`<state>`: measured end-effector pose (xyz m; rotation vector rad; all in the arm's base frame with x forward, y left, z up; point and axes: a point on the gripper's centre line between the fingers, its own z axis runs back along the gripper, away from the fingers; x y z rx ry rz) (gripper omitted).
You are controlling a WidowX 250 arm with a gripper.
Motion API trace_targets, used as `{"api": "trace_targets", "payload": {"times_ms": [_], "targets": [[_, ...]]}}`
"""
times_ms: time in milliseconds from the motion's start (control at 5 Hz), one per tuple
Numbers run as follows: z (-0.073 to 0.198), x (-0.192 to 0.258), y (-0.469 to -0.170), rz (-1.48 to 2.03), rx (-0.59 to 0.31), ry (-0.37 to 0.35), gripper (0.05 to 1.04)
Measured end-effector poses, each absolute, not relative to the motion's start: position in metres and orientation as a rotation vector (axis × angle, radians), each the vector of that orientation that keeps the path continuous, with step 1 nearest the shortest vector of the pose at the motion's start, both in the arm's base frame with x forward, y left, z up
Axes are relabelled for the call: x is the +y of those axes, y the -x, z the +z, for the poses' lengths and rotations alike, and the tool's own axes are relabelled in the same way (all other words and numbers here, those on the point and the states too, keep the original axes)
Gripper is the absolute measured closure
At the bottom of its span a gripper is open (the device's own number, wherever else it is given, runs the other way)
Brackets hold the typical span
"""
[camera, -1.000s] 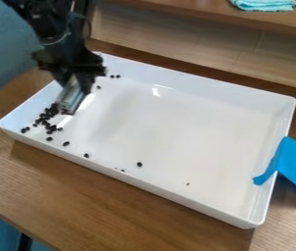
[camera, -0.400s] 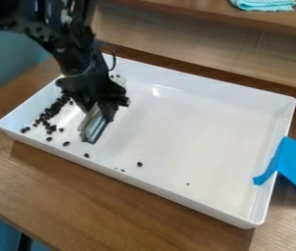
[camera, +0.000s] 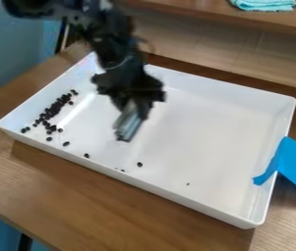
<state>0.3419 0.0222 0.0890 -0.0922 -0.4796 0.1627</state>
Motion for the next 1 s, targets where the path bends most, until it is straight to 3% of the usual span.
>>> {"api": "trace_targets", "payload": {"times_ms": [200,400,600,800,1000], "targets": [[0.078,-0.009,-0.348,0.135,-0.443,0.129,0.694],[0.059,-0.027,-0.353,0.138,-0.407,0.162,0.627],[0.05,-0.039,-0.358,0.165,-0.404,0.192,0.313],[0.051,-0.039,-0.356,0.204,-0.408,0.168,0.087],[0.092,-0.041,-0.342,0.23,-0.483,0.13,0.08]]}}
